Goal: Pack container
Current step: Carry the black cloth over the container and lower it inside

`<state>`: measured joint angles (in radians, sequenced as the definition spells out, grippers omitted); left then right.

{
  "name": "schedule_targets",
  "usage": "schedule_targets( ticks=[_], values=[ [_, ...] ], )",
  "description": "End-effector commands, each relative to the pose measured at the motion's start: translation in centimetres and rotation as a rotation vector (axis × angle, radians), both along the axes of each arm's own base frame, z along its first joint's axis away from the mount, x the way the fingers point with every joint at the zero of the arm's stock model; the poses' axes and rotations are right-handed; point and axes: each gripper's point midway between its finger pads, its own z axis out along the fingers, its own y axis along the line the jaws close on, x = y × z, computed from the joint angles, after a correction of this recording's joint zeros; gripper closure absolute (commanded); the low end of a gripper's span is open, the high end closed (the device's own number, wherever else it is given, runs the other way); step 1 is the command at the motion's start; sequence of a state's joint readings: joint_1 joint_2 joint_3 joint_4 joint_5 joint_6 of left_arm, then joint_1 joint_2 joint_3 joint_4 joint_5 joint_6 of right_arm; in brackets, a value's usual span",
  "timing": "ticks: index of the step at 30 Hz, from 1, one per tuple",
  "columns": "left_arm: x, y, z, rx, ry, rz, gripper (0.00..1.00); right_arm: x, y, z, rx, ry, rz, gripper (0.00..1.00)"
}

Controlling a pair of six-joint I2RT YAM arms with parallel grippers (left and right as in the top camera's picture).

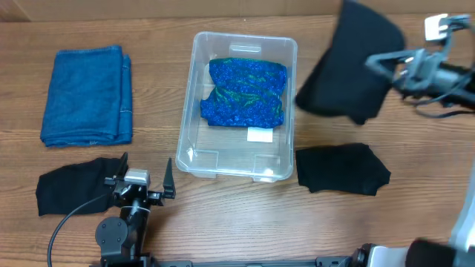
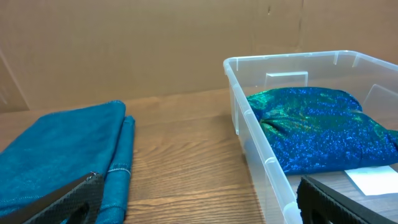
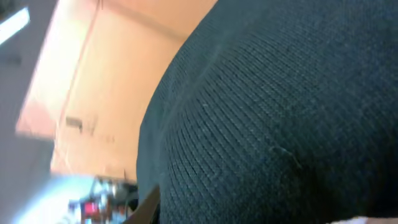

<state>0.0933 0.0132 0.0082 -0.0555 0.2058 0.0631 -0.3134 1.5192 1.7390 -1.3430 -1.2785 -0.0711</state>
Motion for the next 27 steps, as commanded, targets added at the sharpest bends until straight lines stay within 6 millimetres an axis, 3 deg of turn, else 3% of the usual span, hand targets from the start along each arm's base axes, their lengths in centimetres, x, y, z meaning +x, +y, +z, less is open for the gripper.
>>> schedule_targets(
  ticks=[1, 4, 10, 16, 20, 27],
  values=[
    [0.0, 0.2, 0.0, 0.020, -0.007, 0.008, 0.00, -2.5, 4.8, -0.1, -0.149, -0.025, 0.096, 0.96],
    [0.0, 0.2, 0.0, 0.020, -0.007, 0.008, 0.00, -2.9, 8.5, -1.5, -0.207, 0.004, 0.185, 0.96],
    [0.0, 0.2, 0.0, 0.020, -0.007, 0.008, 0.00, 0.2, 15.3, -5.9, -0.308, 0.113, 0.167, 0.96],
    [0.0, 0.2, 0.0, 0.020, -0.007, 0.008, 0.00, 1.7, 21.8, -12.5, -0.435, 0.300, 0.073, 0.96],
    [0.0, 0.2, 0.0, 0.020, -0.007, 0.008, 0.00, 2.8, 24.2, -16.8, -0.491, 0.407, -0.012, 0.96],
    [0.0, 0.2, 0.0, 0.020, -0.007, 0.008, 0.00, 1.7, 26.5, -18.8, -0.520, 0.423, -0.004, 0.96]
  ],
)
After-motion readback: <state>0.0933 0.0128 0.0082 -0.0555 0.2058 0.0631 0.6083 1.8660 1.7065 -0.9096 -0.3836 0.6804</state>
